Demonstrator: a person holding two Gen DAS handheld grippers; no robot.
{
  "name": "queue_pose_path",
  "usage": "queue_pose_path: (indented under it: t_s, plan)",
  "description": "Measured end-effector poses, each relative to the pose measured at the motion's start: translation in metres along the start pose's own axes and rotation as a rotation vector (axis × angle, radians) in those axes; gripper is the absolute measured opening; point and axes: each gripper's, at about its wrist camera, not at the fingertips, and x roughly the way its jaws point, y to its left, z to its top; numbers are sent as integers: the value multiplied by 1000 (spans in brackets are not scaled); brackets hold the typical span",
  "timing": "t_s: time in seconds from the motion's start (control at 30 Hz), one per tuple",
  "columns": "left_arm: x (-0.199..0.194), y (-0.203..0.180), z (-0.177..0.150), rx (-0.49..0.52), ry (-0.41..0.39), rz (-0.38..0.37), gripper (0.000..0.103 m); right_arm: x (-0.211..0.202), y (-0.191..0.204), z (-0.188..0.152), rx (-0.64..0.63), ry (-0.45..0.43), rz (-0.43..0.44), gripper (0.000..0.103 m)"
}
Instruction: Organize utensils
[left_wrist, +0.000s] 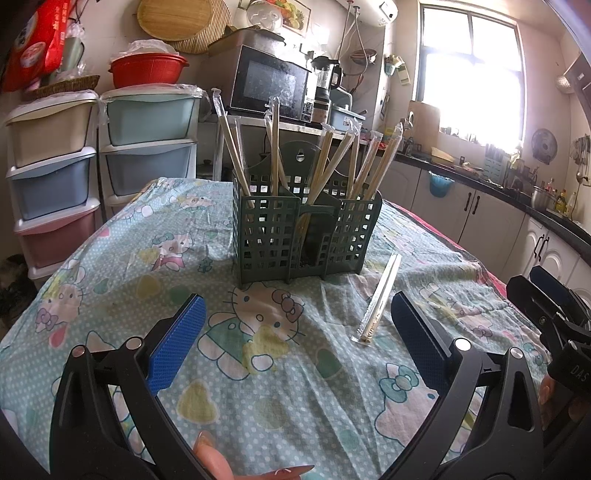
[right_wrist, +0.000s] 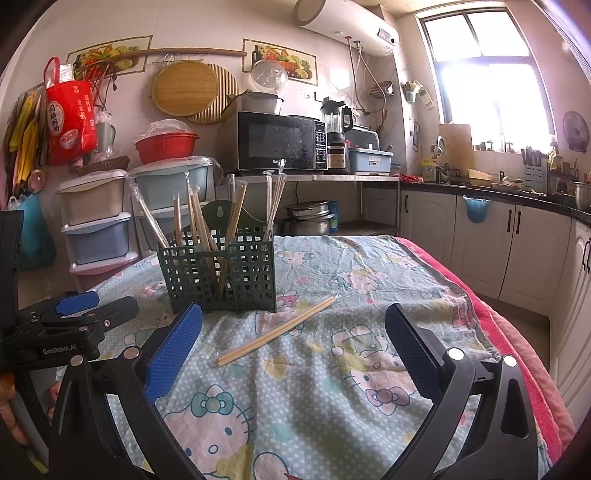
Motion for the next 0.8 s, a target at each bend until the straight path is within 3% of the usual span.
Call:
queue_pose_path:
  t_s: [0.57, 0.8]
  plan:
    - [2, 0, -4, -3, 16, -4, 93, 0, -1, -1, -1, 3, 0, 97]
    - [5, 3, -3, -26, 31, -48, 93, 2, -5, 0, 10, 15, -8, 97]
